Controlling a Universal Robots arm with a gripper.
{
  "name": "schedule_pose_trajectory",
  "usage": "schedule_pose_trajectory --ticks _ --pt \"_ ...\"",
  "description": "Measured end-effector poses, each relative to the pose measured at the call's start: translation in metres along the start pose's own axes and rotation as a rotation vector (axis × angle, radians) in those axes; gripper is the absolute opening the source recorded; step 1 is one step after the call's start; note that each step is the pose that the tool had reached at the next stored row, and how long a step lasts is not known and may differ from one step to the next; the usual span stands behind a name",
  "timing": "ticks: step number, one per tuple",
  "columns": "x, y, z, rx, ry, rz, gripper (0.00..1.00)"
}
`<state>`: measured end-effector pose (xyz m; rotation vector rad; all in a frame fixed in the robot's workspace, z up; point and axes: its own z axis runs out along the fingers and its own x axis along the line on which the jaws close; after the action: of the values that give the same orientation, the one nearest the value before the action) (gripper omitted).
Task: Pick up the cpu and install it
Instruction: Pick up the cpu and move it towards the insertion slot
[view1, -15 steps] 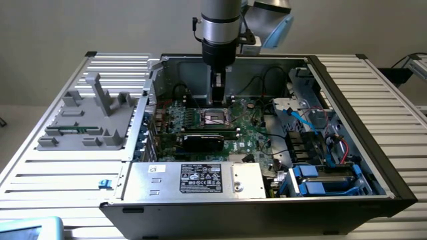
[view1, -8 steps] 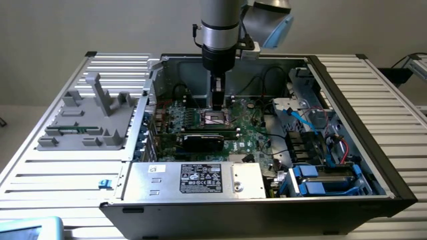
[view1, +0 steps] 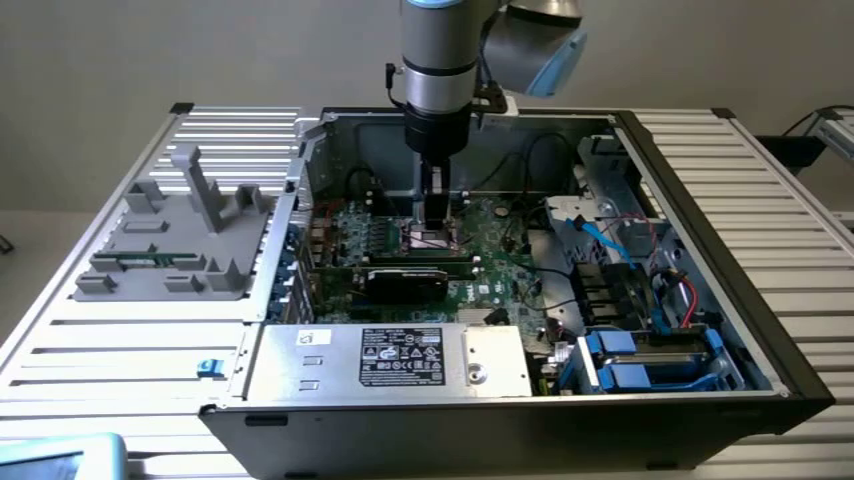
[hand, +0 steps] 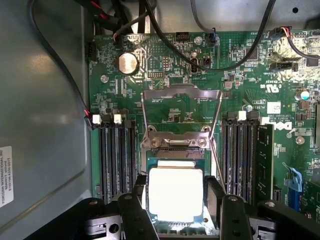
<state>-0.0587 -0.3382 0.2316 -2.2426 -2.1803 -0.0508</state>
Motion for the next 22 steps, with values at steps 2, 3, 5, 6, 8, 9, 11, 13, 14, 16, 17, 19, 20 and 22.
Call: schedule_pose_trajectory --ticks 2,3,5,6,8,9,11,13,14,16,17,19,20,22 --pt "-0.001 0.0000 0.0027 -0.0001 0.0002 -0.002 0.55" --pt "-0.001 -0.0002 0.0034 0.0000 0.0001 -0.002 0.55" --pt "-0.001 -0.0005 0.0041 0.0001 0.0000 -0.003 0.55" --pt "-0.001 -0.0006 0.0045 0.0001 0.0001 -0.003 0.55" --pt "-0.001 -0.0010 0.0051 0.0002 -0.0005 -0.004 0.55" --pt "-0.001 -0.0013 0.0054 0.0001 -0.0019 -0.005 0.55" --pt "-0.001 -0.0015 0.0059 0.0001 -0.0081 -0.007 0.55" --pt "-0.001 -0.0016 0.0067 -0.0002 -0.0193 -0.008 0.55" --pt "-0.001 -0.0016 0.0072 -0.0004 -0.0261 -0.009 0.55" --pt "-0.001 -0.0018 0.0084 -0.0006 -0.0343 -0.010 0.55" --pt "-0.001 -0.0019 0.0089 -0.0006 -0.0345 -0.010 0.55" --pt "-0.001 -0.0024 0.0106 -0.0008 -0.0346 -0.011 0.55" --pt "-0.001 -0.0027 0.0118 -0.0010 -0.0347 -0.011 0.55" --pt "-0.001 -0.0029 0.0138 -0.0011 -0.0347 -0.011 0.55"
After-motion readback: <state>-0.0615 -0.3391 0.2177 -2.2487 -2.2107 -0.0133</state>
